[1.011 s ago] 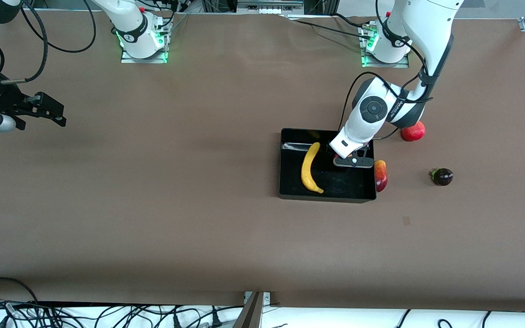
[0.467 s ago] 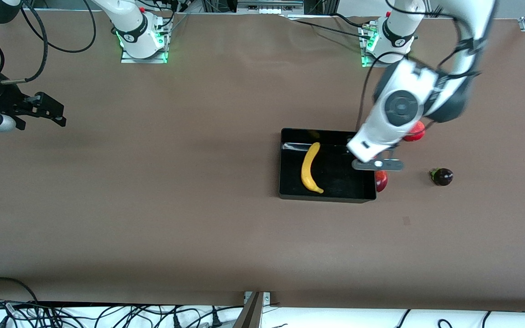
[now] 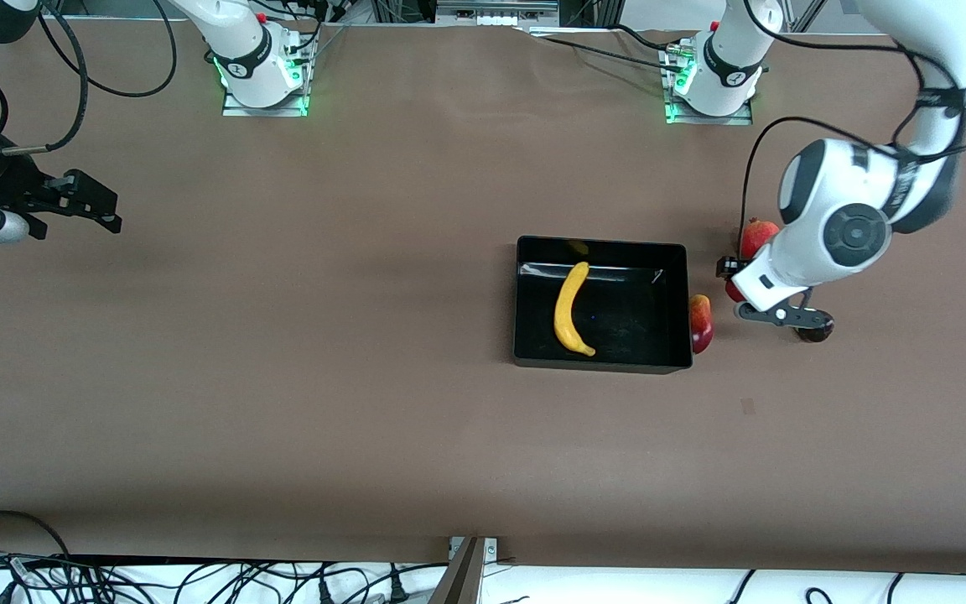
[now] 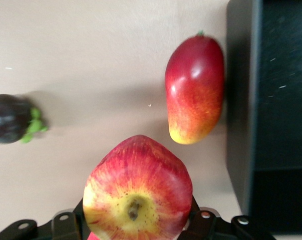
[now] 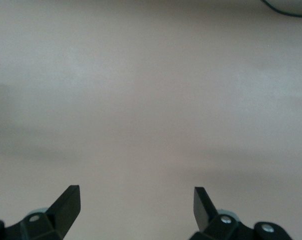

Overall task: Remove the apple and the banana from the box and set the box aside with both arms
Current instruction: 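Place the apple beside the mango outside the tray, open the left gripper, then lower the left gripper into the tray and grasp the yellow banana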

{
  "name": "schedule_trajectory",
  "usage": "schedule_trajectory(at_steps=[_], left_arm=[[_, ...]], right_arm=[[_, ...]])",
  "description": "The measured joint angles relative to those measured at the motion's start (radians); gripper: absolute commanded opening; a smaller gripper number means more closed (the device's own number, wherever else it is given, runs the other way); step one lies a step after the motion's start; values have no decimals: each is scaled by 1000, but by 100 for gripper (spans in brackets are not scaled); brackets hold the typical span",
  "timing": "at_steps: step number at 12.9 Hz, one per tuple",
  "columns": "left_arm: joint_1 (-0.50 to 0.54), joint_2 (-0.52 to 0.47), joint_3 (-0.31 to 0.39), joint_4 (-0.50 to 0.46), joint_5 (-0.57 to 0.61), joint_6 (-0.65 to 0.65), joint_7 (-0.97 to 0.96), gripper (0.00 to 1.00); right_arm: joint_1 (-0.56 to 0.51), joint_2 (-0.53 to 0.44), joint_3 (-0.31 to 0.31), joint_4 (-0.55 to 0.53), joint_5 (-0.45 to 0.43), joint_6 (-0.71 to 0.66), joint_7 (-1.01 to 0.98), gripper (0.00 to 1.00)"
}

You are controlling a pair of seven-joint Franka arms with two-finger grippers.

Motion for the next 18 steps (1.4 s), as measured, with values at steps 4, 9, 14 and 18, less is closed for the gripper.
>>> schedule_trajectory(at_steps=[4, 9, 14, 18], left_arm=[[8, 19, -1, -217, 1, 282, 0, 100], [44, 55, -3, -222, 1, 353, 1, 100], [45, -72, -132, 27, -25, 12, -65, 100], [29, 23, -282, 285, -68, -161, -236, 100]], right_arm=[[0, 0, 0, 0, 0, 0, 0, 100], [0, 0, 0, 0, 0, 0, 0, 100], [0, 0, 0, 0, 0, 0, 0, 100], [0, 0, 0, 0, 0, 0, 0, 100]])
